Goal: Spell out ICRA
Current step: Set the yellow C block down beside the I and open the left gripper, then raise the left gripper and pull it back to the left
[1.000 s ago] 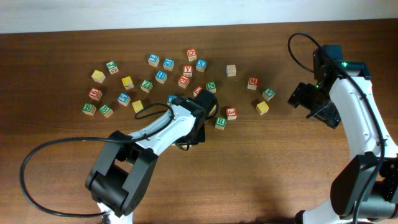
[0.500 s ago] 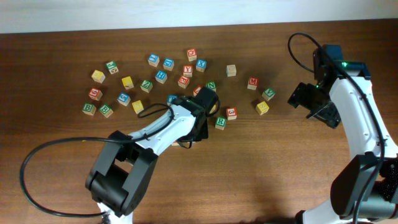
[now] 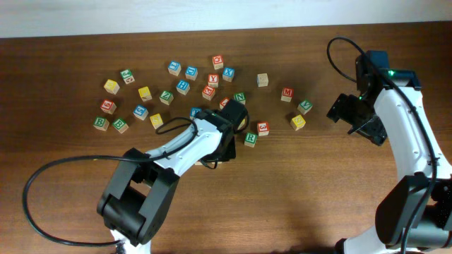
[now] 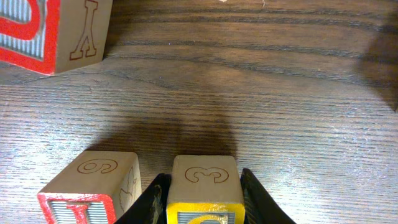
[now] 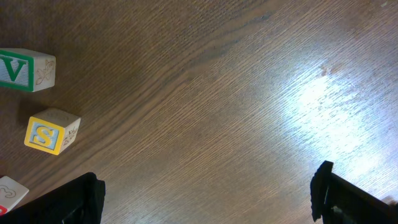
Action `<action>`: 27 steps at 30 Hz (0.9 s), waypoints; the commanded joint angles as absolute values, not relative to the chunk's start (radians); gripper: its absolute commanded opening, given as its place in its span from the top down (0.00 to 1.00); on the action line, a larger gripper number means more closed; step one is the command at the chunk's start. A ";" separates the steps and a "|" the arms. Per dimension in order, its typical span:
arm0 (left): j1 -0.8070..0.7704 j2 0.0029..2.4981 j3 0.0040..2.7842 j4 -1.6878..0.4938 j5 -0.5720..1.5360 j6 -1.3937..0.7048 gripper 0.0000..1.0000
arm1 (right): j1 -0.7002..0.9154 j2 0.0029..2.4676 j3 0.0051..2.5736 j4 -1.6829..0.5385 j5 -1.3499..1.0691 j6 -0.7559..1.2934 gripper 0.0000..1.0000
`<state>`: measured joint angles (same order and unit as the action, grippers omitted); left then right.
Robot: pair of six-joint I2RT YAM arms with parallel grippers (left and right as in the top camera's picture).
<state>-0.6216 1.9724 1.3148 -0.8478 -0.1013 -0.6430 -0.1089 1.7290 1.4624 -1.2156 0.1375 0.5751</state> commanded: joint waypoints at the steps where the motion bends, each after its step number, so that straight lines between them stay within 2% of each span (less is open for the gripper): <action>1: -0.621 1.982 1.327 -0.849 -0.093 -0.628 0.70 | -0.113 1.728 1.478 -1.216 0.135 0.582 0.02; 3: -0.621 1.982 1.327 -0.849 -0.094 -0.628 0.65 | -0.113 1.728 1.478 -1.216 0.135 0.582 0.02; 14: -0.621 1.982 1.327 -0.808 -0.103 -0.627 0.57 | -0.113 1.728 1.478 -1.216 0.135 0.582 0.02; 23: -0.589 1.980 1.357 -0.764 -0.139 -0.627 0.46 | -0.113 1.728 1.478 -1.216 0.135 0.582 0.02; 27: -0.560 1.967 1.467 -0.822 -0.139 -0.627 0.47 | -0.113 1.728 1.478 -1.216 0.135 0.582 0.02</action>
<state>-0.5781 1.9732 1.3903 -0.8024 -0.1246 -0.6319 -0.1089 1.7290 1.4628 -1.2156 0.1375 0.5755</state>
